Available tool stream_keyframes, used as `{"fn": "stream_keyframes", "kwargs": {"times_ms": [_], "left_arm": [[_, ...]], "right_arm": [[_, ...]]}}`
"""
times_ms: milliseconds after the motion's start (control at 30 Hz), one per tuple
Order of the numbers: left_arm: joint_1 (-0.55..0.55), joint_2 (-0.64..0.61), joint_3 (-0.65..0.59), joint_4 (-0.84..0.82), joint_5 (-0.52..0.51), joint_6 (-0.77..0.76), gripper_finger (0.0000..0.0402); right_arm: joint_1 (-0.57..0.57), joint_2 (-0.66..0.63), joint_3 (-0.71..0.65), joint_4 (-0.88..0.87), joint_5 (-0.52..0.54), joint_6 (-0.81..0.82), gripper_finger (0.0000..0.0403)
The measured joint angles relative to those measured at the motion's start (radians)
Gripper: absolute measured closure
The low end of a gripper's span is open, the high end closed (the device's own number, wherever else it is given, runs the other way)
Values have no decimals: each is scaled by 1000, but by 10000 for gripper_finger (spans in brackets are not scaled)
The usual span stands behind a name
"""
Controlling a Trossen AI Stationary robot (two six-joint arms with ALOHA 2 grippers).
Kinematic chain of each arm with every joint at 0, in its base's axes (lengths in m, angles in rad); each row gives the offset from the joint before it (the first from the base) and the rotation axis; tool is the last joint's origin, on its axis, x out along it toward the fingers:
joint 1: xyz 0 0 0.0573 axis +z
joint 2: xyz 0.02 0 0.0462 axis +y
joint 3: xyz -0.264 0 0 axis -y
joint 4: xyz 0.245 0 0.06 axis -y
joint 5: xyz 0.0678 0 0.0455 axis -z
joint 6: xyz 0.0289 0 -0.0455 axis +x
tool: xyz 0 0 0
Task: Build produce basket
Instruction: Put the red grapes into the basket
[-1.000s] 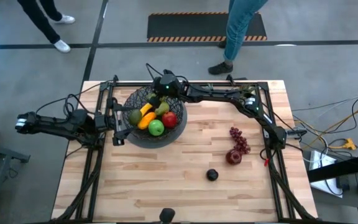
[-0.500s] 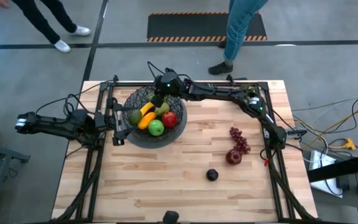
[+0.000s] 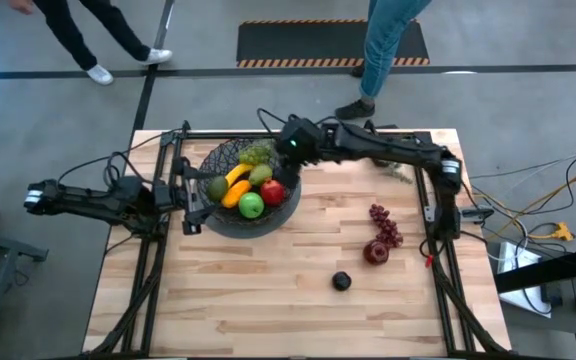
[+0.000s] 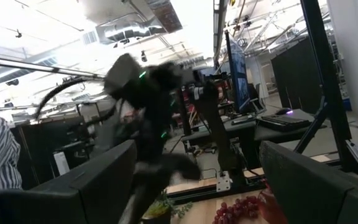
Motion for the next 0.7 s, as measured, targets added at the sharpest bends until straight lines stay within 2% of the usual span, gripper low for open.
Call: {"fn": "stream_keyframes", "kwargs": {"times_ms": [100, 200, 333, 433, 533, 700], "left_arm": [[0, 7, 0, 0, 0, 0, 79], [0, 12, 0, 0, 0, 0, 79], [0, 13, 0, 0, 0, 0, 79], [0, 21, 0, 0, 0, 0, 79], [0, 28, 0, -1, 0, 1, 79], [1, 36, 0, 1, 0, 5, 79]], "right_arm": [[63, -81, -101, -5, 5, 33, 282], [131, -171, -251, 61, 25, 86, 294], [212, -288, -449, 138, 114, 199, 309], [254, -366, -565, 125, 178, 325, 321], [281, -442, -668, 113, 184, 495, 327], [302, -562, -801, 40, 184, 760, 301]]}}
